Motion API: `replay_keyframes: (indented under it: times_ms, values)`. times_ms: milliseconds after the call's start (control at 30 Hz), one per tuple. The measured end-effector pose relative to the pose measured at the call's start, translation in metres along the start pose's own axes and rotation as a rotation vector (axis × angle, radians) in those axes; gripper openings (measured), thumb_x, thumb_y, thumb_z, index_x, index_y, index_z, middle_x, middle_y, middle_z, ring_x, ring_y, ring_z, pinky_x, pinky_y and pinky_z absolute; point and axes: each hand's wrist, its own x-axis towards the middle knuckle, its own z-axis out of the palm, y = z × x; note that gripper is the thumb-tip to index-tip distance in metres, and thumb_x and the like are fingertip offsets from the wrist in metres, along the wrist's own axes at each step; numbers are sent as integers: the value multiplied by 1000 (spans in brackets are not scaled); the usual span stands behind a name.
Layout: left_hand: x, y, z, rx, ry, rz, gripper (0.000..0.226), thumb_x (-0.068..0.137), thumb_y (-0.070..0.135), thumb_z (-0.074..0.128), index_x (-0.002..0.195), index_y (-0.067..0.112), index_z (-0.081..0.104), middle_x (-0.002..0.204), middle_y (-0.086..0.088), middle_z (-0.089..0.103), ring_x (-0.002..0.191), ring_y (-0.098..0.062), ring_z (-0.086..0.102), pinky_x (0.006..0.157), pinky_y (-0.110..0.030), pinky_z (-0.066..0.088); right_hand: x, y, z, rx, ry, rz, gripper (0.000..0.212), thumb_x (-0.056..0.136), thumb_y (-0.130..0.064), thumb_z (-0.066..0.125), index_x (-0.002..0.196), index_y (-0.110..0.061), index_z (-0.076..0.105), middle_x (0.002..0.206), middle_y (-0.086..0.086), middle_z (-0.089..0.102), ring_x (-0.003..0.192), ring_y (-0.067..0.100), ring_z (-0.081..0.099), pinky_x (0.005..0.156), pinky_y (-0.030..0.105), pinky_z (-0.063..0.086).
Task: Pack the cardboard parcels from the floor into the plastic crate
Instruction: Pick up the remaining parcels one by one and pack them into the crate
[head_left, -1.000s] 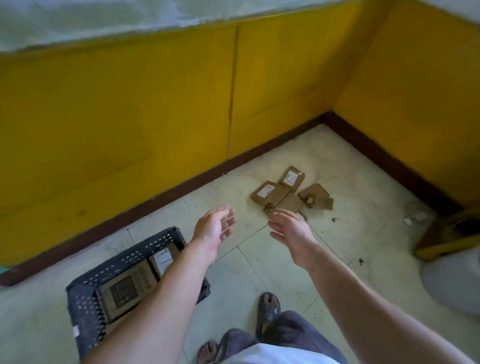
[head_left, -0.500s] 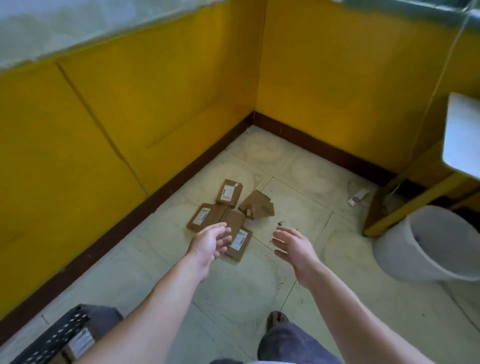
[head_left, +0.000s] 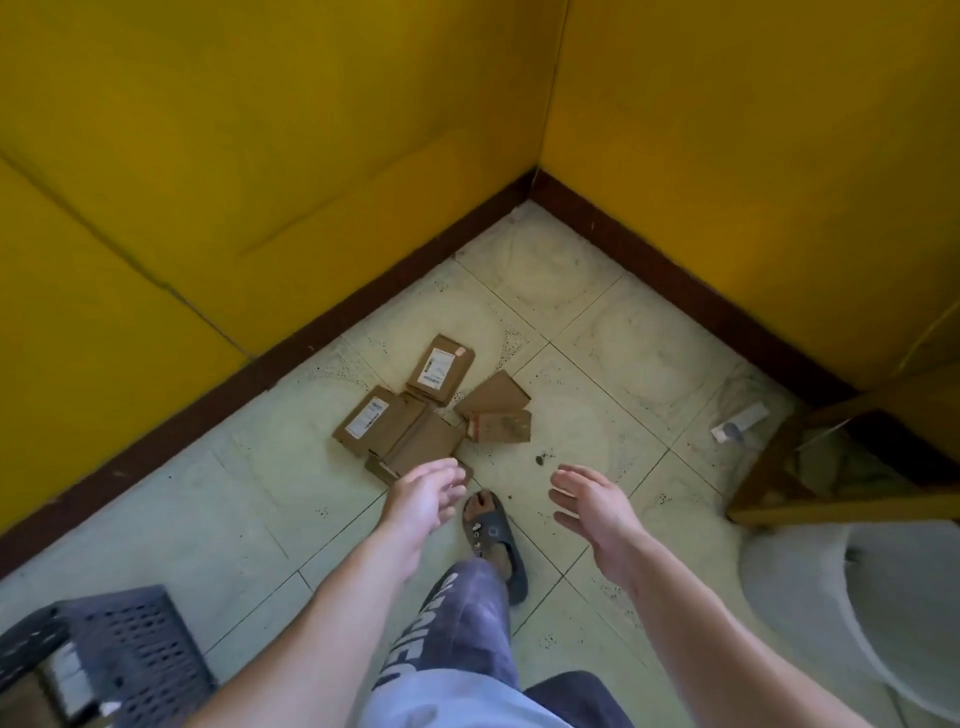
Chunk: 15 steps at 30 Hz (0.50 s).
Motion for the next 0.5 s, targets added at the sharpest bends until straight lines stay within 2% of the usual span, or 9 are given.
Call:
replay_keyframes:
  times_ms: [133,333,500]
  values:
    - [72,23,25,-81,20,-97,27,100,14,46,122,15,60,115,-1,67,106,-15,64,90,-32,51,72,-41,-9,-91,6,77,38,98,-18,52,136,-12,51,130,6,59,117,20,57,100,34,47]
    - [166,45,50,-88,76,-185,27,100,16,45,123,16,60,117,0,67,108,-14,63,89,-27,49,183,-78,-18,-241,-6,196,38,97,-19,54,134,-13,53,128,6,60,116,19,58,95,28,49]
    - [253,23,74,-56,114,-242,29,100,16,45,124,14,61,119,0,66,107,-13,62,91,-28,48,288,-73,-12,-327,-21,250,27,96,-15,55,123,-14,59,124,12,63,113,23,61,102,38,49]
